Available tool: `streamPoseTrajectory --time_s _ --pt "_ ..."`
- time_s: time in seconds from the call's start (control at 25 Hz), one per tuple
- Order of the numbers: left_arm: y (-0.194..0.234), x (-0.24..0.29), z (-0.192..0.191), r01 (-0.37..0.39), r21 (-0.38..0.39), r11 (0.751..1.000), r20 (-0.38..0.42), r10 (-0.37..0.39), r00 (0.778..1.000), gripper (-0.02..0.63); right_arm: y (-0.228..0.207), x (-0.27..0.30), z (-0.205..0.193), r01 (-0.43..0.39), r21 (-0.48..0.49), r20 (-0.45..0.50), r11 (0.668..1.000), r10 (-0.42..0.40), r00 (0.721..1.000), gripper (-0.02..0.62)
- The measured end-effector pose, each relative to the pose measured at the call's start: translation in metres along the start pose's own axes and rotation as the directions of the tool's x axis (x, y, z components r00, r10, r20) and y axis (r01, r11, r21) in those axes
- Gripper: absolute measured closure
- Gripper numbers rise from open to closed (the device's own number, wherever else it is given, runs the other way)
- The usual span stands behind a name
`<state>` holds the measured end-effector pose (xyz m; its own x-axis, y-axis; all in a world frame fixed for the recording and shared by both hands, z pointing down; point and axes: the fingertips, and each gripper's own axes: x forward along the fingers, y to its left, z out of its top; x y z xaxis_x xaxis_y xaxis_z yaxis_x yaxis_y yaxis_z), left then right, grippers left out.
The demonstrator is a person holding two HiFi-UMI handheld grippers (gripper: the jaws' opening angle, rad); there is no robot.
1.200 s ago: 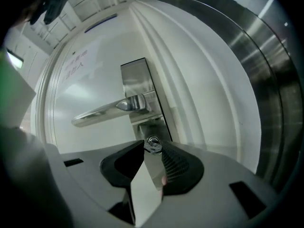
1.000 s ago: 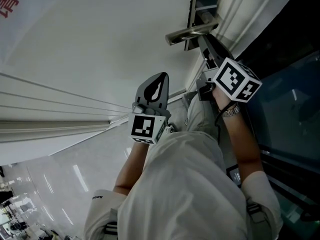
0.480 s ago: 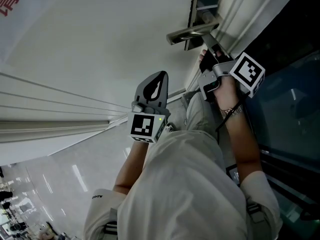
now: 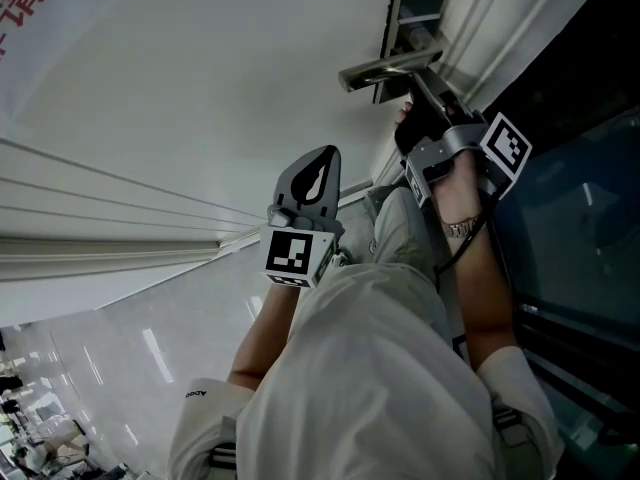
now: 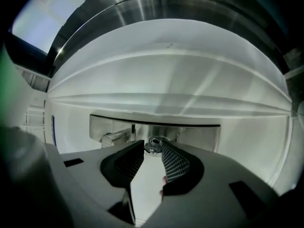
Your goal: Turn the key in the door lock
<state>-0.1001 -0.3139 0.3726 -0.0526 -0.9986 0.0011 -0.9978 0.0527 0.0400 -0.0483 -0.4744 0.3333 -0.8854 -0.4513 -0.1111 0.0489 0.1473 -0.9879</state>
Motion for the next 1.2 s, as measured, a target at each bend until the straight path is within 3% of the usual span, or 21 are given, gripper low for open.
streamPoseTrajectory --time_s 0.2,0.36,0.44,0.52,0.64,0.8,0.88,0.92,1.08,1.12,1.2 --pt "0.001 -0.003 -0.002 -0.006 -0.004 1.0 -0.003 0.006 1.0 0.597 -0.001 0.0 0.0 -0.008 0.139 0.013 0.99 0.007 1.0 0.477" --pt "0.0 -0.005 -0.002 -0.008 -0.001 1.0 -0.002 0.008 1.0 0.598 -0.001 0.0 0.0 -0.027 0.145 -0.005 0.989 0.028 1.0 0.477" --pt "0.001 -0.006 -0.001 -0.012 -0.001 1.0 -0.002 0.012 1.0 0.597 0.0 0.0 0.0 -0.032 0.08 -0.019 0.996 0.034 0.999 0.477" --pt "0.002 -0.007 -0.002 -0.014 -0.002 1.0 -0.005 0.014 1.0 0.598 0.003 -0.001 0.0 -0.019 -0.045 -0.029 0.999 0.018 0.999 0.477" --pt "0.003 -0.008 -0.004 -0.013 -0.002 1.0 -0.011 0.013 1.0 0.598 0.005 -0.002 -0.003 0.018 -0.285 -0.042 0.958 -0.031 0.999 0.471" --pt "0.0 -0.007 -0.007 -0.008 -0.007 1.0 -0.014 0.008 1.0 0.597 0.003 -0.003 -0.014 0.057 -0.542 -0.065 0.838 -0.11 0.992 0.466" --pt "-0.003 -0.005 -0.007 -0.002 -0.006 1.0 -0.015 0.002 1.0 0.598 0.003 -0.005 -0.017 0.077 -0.644 -0.053 0.761 -0.144 0.988 0.465" --pt "-0.003 -0.004 -0.007 0.0 -0.004 1.0 -0.016 0.0 1.0 0.598 0.004 -0.005 -0.017 0.093 -0.707 -0.033 0.701 -0.164 0.986 0.465" --pt "-0.006 -0.004 -0.009 0.01 -0.007 1.0 -0.021 -0.01 1.0 0.598 0.015 -0.007 -0.01 0.158 -0.914 0.085 0.374 -0.203 0.976 0.465" --pt "-0.006 -0.004 -0.01 0.011 -0.007 1.0 -0.022 -0.011 1.0 0.598 0.017 -0.007 -0.009 0.163 -0.934 0.1 0.318 -0.205 0.974 0.465" --pt "-0.005 -0.005 -0.012 0.01 -0.007 1.0 -0.026 -0.01 1.0 0.597 0.018 -0.003 -0.009 0.155 -0.953 0.099 0.26 -0.215 0.972 0.465"
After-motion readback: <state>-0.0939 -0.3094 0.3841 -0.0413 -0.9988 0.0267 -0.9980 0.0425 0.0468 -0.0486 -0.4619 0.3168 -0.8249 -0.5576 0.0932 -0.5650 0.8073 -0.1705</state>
